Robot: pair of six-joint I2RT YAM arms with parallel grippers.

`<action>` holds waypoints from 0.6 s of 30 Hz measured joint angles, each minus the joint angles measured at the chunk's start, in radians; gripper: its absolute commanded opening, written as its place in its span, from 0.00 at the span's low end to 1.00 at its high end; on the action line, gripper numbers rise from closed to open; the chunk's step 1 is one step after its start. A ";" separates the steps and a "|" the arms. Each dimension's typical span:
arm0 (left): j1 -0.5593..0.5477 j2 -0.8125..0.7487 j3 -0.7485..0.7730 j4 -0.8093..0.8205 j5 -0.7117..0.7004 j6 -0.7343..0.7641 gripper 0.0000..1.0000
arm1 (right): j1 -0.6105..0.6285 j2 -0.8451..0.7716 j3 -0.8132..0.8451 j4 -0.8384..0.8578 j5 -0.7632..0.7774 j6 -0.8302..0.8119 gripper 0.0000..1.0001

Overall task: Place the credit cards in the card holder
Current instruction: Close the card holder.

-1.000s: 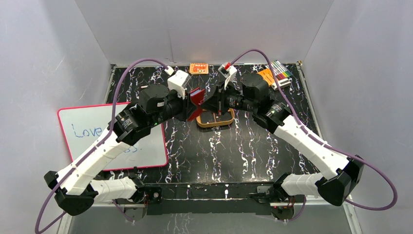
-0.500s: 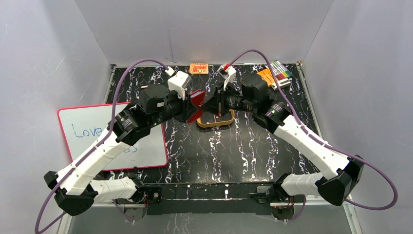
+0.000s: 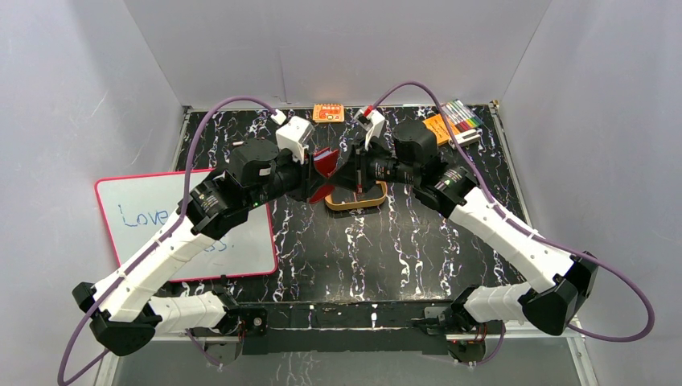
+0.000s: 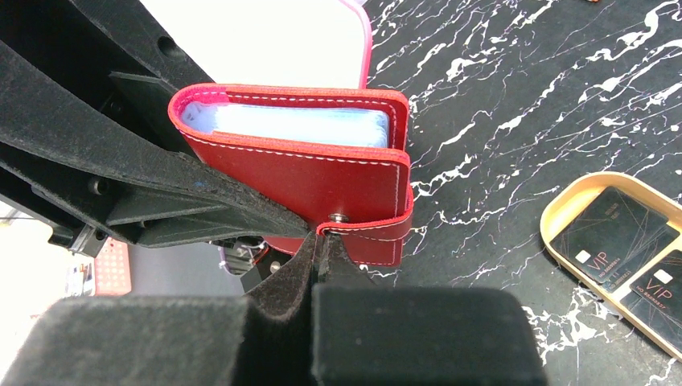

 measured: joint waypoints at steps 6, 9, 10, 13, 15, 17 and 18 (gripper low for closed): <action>0.000 0.001 0.000 -0.002 0.003 -0.001 0.00 | 0.006 0.010 0.014 -0.023 -0.002 0.004 0.00; 0.000 0.001 -0.002 -0.002 0.009 0.000 0.00 | 0.007 0.010 0.018 -0.032 0.001 0.003 0.00; 0.000 0.000 -0.004 -0.001 0.011 0.000 0.00 | 0.007 0.009 0.018 -0.034 0.002 0.003 0.00; -0.001 -0.001 -0.010 0.001 0.019 0.002 0.00 | 0.008 0.007 0.018 -0.046 0.003 -0.002 0.00; -0.001 -0.003 -0.015 0.002 0.032 0.008 0.00 | 0.010 0.004 0.018 -0.058 0.002 -0.007 0.00; -0.002 -0.005 -0.019 0.001 0.050 0.016 0.00 | 0.012 0.002 0.023 -0.080 0.001 -0.013 0.00; -0.003 -0.006 -0.021 -0.001 0.061 0.023 0.00 | 0.014 0.000 0.025 -0.092 0.001 -0.014 0.00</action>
